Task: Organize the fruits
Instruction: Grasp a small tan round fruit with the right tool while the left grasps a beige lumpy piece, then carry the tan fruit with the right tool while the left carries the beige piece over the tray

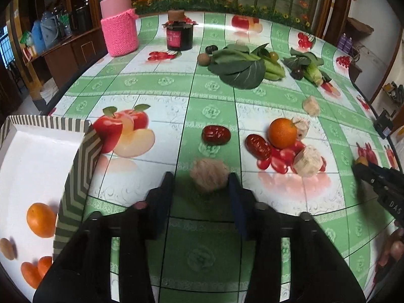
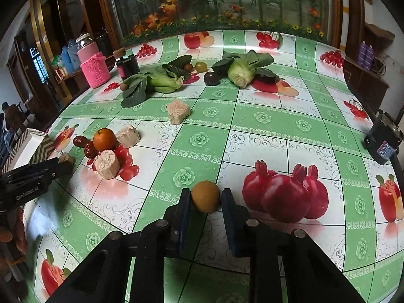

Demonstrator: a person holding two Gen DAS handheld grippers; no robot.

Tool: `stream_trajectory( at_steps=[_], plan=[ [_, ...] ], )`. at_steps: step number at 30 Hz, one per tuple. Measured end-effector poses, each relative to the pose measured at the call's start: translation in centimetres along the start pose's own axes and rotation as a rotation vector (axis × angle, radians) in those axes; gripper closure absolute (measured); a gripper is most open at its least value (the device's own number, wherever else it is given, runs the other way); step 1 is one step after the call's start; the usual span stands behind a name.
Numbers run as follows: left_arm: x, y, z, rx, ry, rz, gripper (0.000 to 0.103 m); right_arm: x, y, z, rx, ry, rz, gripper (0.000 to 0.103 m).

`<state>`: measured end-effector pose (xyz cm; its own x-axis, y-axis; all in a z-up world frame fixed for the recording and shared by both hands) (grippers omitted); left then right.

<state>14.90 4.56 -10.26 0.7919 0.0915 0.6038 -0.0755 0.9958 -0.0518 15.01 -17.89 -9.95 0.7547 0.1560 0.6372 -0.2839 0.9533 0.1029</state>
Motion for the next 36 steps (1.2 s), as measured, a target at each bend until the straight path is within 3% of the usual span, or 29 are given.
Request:
stream_trajectory(
  at_steps=[1, 8, 19, 26, 36],
  plan=[
    [-0.1, 0.1, 0.1, -0.007, 0.002, 0.004, 0.075, 0.0, 0.0, 0.0, -0.001, 0.0, -0.001, 0.079],
    [-0.9, 0.4, 1.9, -0.045, -0.01, 0.017, 0.075, -0.5, 0.7, 1.6, 0.031, -0.02, -0.017, 0.079],
    [-3.9, 0.8, 6.7, -0.077, -0.038, -0.03, 0.075, -2.4, 7.8, 6.1, 0.195, -0.073, -0.002, 0.079],
    [-5.3, 2.8, 9.0, -0.047, -0.072, -0.027, 0.075, -3.8, 12.9, 6.9, 0.269, -0.071, 0.036, 0.079],
    [-6.7, 8.0, 12.7, 0.055, -0.145, -0.003, 0.075, -4.3, 19.6, 8.1, 0.342, -0.078, 0.119, 0.079]
  ],
)
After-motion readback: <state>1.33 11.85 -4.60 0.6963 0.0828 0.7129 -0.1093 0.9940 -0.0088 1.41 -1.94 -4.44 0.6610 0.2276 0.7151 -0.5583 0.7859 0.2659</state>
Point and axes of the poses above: each gripper's, at about its wrist camera, not at the fingertips, and z roughly against the way its jaws point, y to its left, x to its top, the point moved 7 cm from there along -z, roughly the way its jaws point, and after that the axes turned 1 degree about -x, right-handed, at the moved point
